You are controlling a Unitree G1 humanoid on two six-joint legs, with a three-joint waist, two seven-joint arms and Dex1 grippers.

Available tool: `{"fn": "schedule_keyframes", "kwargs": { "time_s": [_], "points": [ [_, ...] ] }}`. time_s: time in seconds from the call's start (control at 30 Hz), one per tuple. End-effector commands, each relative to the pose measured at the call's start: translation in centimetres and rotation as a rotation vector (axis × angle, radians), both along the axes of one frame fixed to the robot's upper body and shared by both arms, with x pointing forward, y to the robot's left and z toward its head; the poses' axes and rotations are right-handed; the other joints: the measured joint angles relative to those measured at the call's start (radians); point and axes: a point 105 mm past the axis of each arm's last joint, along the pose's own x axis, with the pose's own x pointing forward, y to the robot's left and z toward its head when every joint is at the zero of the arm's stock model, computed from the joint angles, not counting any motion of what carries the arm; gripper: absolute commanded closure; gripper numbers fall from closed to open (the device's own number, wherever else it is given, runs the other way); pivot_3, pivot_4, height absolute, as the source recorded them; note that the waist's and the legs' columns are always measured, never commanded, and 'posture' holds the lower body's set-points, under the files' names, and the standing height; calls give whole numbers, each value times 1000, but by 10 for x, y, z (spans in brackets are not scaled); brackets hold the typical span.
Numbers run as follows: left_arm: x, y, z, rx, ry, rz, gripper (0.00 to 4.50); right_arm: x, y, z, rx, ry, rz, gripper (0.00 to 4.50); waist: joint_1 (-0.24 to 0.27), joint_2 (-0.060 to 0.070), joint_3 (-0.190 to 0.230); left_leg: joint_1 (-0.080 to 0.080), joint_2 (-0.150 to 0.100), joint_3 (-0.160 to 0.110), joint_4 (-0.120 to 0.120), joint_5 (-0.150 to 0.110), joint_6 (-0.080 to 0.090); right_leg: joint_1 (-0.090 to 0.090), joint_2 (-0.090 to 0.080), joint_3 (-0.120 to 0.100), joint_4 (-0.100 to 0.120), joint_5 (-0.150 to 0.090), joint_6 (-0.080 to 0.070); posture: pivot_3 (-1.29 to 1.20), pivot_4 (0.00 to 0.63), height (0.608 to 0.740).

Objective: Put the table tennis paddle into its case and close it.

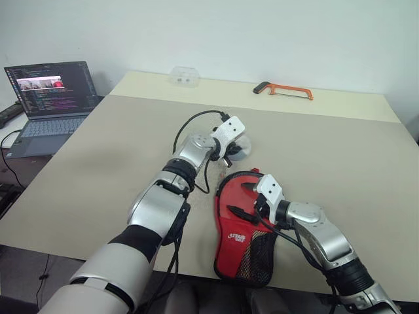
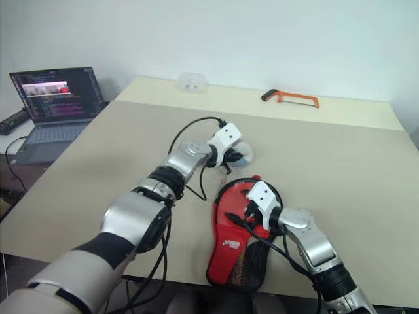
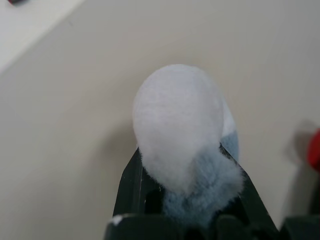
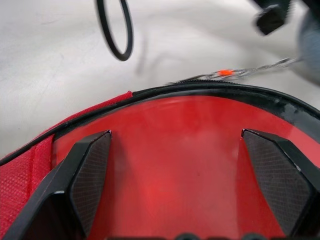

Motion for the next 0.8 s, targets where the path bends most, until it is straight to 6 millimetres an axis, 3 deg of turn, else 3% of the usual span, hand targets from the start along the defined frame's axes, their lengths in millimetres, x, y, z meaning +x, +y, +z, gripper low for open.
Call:
{"fn": "schedule_keyframes", "kwargs": {
  "time_s": [0.03,0.23,0.37,0.57,0.7,0.8],
  "points": [
    [5,-23,34,27,-189,-25,3953,-16,-10,-60,-153,177,-25,0,0,0,0,0,0,0,0,0,0,0,0,0,0,0,0,0,150,740],
    [-2,-56,41,85,-306,-57,3954,-20,-7,-59,-147,173,-25,0,-1,0,0,0,0,1,-3,0,0,-1,0,1,-2,0,0,0,150,740],
    [-17,-93,51,75,-407,-155,3958,-24,-5,-60,-144,180,-24,0,-1,0,0,0,-1,1,-7,0,0,-2,0,2,-4,0,0,0,150,740],
    [-36,-124,56,53,-486,-263,3962,-27,-3,-60,-148,179,-18,0,-4,1,-1,1,-1,2,-16,2,-3,-1,0,2,-15,0,-1,0,150,740],
    [-57,-145,49,31,-477,-399,3962,-28,-2,-60,-148,180,-19,0,-4,1,-1,0,-1,3,-17,2,-4,-1,0,3,-16,1,-1,0,150,740],
    [-78,-158,29,46,-439,-536,3962,-29,-1,-60,-146,182,-22,0,-4,1,-1,0,-2,3,-17,2,-3,-1,0,3,-16,0,-1,0,150,740]
  ]
}}
